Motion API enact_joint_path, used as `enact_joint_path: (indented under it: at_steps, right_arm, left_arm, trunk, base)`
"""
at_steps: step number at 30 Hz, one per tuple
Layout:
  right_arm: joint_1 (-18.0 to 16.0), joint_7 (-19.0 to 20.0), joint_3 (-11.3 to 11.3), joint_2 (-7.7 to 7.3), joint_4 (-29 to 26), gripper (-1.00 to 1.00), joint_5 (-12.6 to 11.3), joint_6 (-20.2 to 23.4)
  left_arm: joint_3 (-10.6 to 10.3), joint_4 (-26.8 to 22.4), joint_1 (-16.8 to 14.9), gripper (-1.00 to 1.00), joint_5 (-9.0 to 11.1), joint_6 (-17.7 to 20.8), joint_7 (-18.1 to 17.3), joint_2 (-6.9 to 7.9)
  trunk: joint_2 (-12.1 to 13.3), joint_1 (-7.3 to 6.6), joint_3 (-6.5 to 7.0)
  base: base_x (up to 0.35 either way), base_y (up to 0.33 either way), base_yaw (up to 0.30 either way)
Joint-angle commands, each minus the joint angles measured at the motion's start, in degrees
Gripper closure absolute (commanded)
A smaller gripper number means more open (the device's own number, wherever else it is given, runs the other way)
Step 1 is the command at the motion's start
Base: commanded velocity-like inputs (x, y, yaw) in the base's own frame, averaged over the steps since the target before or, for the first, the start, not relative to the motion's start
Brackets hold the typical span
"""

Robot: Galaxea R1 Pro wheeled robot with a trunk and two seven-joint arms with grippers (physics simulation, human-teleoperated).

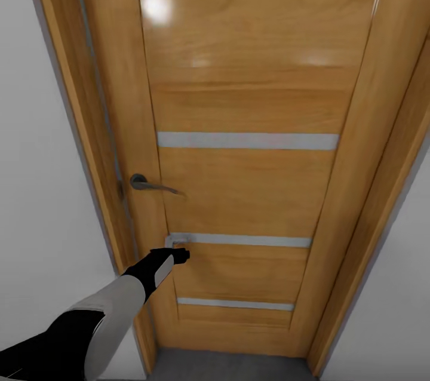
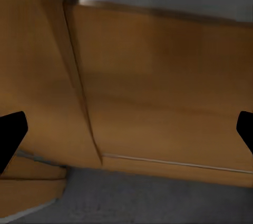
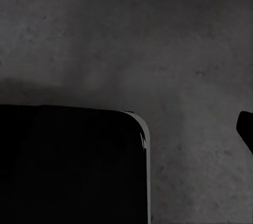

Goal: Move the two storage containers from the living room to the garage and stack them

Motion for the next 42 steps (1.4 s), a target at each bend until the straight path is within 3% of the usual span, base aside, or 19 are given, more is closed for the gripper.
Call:
enact_joint_path:
  at_steps: [1, 7, 10, 13, 22, 34, 42]
  right_arm:
    - [0.0, 0.0, 0.0, 0.0, 0.1, -1.0, 0.0, -0.2]
    - [0.0, 0.0, 0.0, 0.0, 0.1, -1.0, -0.1, 0.0]
    - [0.0, 0.0, 0.0, 0.02, 0.2, -1.0, -0.2, 0.0]
    - [0.0, 0.0, 0.0, 0.05, 0.2, -1.0, -0.2, 0.1]
    - [0.0, 0.0, 0.0, 0.05, 0.2, -1.0, -0.2, 0.1]
    - [0.0, 0.0, 0.0, 0.05, 0.2, -1.0, -0.2, 0.1]
    - [0.0, 0.0, 0.1, 0.05, 0.2, -1.0, -0.2, 0.1]
  left_arm:
    - [0.0, -0.2, 0.0, -1.0, 0.6, 0.3, 0.2, -0.02]
    - [0.1, -0.3, 0.0, -1.0, 0.8, -0.1, 0.4, 0.25]
    - [0.2, -0.2, 0.0, -1.0, 0.7, -3.0, 0.7, 0.34]
    - [0.2, -0.2, 0.0, -1.0, 0.8, -3.6, 0.8, 0.59]
    - [0.2, -0.2, 0.0, -1.0, 0.5, -3.7, 0.9, 0.27]
    - [0.1, -0.2, 0.1, -1.0, 0.5, -3.3, 0.9, 0.16]
    - [0.1, -0.2, 0.1, -1.0, 0.4, -3.3, 0.9, 0.08]
  trunk:
    - [0.0, 0.04, -0.04]
    - [0.0, 0.04, -0.04]
    - [0.0, 0.04, -0.04]
    - [0.0, 0.04, -0.04]
    - [0.0, 0.04, -0.04]
    - [0.0, 0.04, -0.04]
    - [0.0, 0.04, -0.04]
  base:
    - [0.324, 0.0, 0.0]
    - [0.204, 0.0, 0.0]
    - [0.025, 0.0, 0.0]
    - [0.003, 0.0, 0.0]
    - [0.007, 0.0, 0.0]
    - [0.284, 0.0, 0.0]
    - [0.069, 0.0, 0.0]
